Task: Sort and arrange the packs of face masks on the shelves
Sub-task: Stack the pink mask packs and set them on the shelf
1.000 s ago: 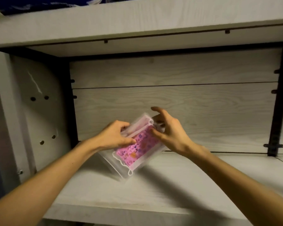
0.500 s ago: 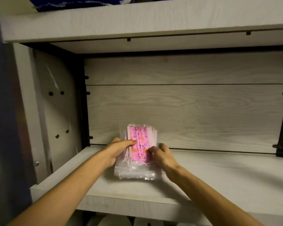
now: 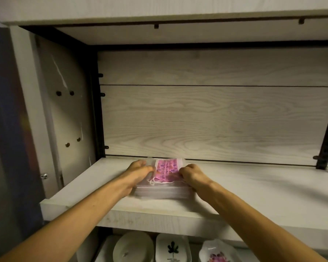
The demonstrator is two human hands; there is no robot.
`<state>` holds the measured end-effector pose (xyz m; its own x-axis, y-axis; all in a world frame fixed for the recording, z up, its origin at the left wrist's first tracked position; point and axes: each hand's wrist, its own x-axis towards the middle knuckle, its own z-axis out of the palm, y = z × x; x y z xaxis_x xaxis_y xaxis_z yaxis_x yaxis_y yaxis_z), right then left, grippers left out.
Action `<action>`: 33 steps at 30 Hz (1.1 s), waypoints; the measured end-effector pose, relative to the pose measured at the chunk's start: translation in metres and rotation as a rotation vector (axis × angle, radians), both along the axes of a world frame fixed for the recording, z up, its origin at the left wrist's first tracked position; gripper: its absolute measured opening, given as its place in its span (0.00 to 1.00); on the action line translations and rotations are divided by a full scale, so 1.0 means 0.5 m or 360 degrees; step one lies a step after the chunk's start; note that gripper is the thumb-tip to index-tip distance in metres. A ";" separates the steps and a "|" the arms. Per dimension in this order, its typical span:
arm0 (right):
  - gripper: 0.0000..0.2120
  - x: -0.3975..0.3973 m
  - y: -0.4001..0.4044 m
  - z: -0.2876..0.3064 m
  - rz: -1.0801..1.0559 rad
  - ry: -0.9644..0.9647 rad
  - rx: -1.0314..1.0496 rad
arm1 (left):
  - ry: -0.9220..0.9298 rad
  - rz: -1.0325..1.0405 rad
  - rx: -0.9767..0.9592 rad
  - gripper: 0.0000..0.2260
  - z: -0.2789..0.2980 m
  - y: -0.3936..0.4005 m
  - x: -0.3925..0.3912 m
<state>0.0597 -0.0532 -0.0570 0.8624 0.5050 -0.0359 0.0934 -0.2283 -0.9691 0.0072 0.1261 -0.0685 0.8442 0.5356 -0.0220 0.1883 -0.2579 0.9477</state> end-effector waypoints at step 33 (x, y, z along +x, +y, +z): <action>0.13 0.032 0.017 0.001 0.0040 -0.0181 -0.0411 | 0.0202 -0.0101 0.0080 0.06 0.033 0.001 -0.028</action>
